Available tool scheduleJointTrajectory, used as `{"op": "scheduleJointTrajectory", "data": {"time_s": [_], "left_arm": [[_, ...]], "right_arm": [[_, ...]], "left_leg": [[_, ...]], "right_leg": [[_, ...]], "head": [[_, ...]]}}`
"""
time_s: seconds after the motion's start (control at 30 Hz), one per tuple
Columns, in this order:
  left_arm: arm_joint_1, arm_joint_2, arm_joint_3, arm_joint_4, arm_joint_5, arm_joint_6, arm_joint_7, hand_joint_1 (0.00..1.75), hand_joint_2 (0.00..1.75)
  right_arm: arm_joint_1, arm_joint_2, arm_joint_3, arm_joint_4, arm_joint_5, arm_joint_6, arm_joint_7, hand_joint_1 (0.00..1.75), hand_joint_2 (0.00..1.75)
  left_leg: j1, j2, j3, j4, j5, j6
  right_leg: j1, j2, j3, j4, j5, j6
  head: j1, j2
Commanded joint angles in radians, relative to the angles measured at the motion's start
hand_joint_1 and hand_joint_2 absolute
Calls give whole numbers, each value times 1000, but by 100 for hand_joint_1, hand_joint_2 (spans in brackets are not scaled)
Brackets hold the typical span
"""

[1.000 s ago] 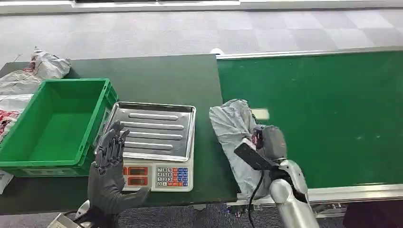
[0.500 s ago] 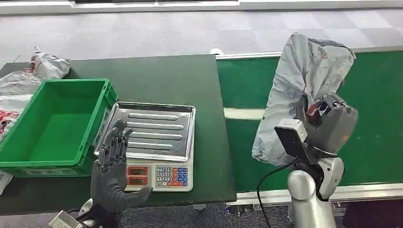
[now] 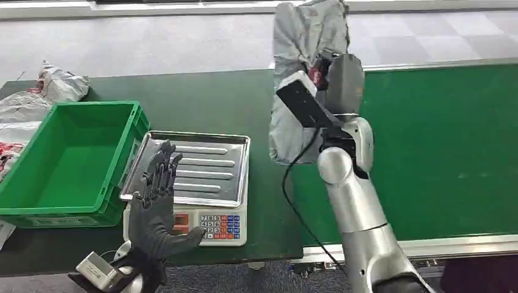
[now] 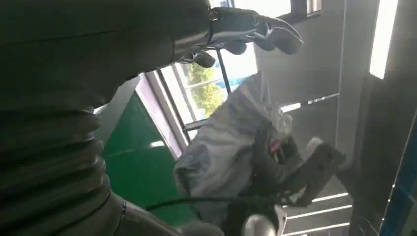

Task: Moved the parcel from conveyor to table for the left to box.

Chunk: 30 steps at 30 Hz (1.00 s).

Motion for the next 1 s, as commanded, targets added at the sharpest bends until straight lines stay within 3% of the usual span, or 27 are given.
{"op": "scheduleJointTrajectory", "data": {"time_s": [0.03, 0.43, 0.67, 0.7, 0.73, 0.83, 0.97, 1.0], "left_arm": [[6, 49, -37, 52, 1, 19, 0, 0, 175], [42, 48, -19, 34, -14, 13, 0, 0, 175], [56, 43, -3, 19, -29, 18, 0, 0, 175], [65, 38, 5, 7, -36, 18, 0, 0, 175], [65, 34, 11, 5, -43, 22, 0, 0, 175], [63, 18, 37, -2, -38, -5, 0, 0, 175], [64, 12, 44, -1, -42, -14, 0, 0, 175], [65, 3, 53, -3, -47, -27, 0, 0, 175]], "right_arm": [[-186, 59, 181, 414, -117, 27, -70, 175, 175], [-158, 59, 230, 473, -236, 78, -142, 175, 175], [-156, 59, 273, 497, -274, 96, -135, 175, 175], [-164, 59, 294, 524, -311, 133, -131, 24, 175], [-174, 59, 312, 556, -329, 206, -120, 0, 175], [-180, 56, 325, 629, -385, 378, -195, 0, 175], [-179, 57, 323, 646, -383, 375, -209, 0, 175], [-176, 56, 324, 649, -397, 435, -247, 0, 175]], "left_leg": [[0, 5, 3, -2, -1, -1], [0, -2, 0, -1, 0, -1], [0, -1, -1, 0, 0, -1], [0, -2, 0, -1, 0, -2], [0, -1, -1, -1, 0, -2], [0, 0, 0, -1, 0, -1], [0, -3, -1, -1, 0, -1], [0, -3, -1, -1, 1, -2]], "right_leg": [[0, 4, 1, -1, 0, 1], [-1, -2, 1, -1, 0, 1], [-1, -3, 0, -1, 0, 1], [-1, -3, 0, -2, 0, 1], [0, -3, 0, -2, 0, 1], [0, -2, 1, -2, 1, 1], [0, -4, 1, -1, 0, 1], [0, -4, 1, -2, 1, 1]], "head": [[1, 0], [1, 0], [0, 0], [0, 0], [0, 0], [0, 0], [0, 0], [0, 0]]}}
